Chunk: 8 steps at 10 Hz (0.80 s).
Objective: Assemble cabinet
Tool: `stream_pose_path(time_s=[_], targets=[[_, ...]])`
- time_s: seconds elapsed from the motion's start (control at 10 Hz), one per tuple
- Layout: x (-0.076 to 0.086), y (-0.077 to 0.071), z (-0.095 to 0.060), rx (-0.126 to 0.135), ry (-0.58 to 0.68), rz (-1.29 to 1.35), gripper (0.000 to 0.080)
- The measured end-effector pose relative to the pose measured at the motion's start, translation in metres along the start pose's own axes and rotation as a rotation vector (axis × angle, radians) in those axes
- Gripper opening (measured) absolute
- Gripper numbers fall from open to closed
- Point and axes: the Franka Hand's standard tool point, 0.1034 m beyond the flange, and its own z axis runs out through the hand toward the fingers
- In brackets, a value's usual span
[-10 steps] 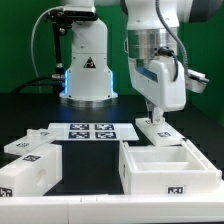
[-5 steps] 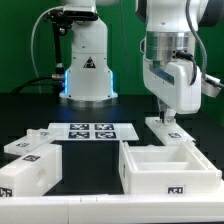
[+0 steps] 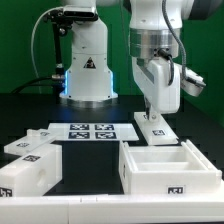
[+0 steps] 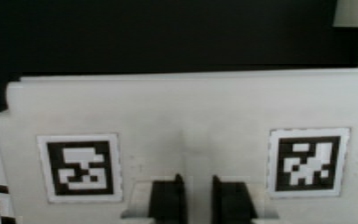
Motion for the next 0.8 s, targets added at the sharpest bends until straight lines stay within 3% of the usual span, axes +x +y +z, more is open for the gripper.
stream_pose_path(time_s=[0.2,0.4,0.5,0.8], targets=[[0.0,0.001,0.001,-0.006,0.002,0.001,0.0061],[0.002,0.01,-0.009,-0.085,0.017,-0.042,0.0061],[0.003,0.009,-0.012,-0.1,0.028,-0.054,0.0061],[-0.001,0.008,-0.009,-0.103,0.047,-0.053,0.0062]])
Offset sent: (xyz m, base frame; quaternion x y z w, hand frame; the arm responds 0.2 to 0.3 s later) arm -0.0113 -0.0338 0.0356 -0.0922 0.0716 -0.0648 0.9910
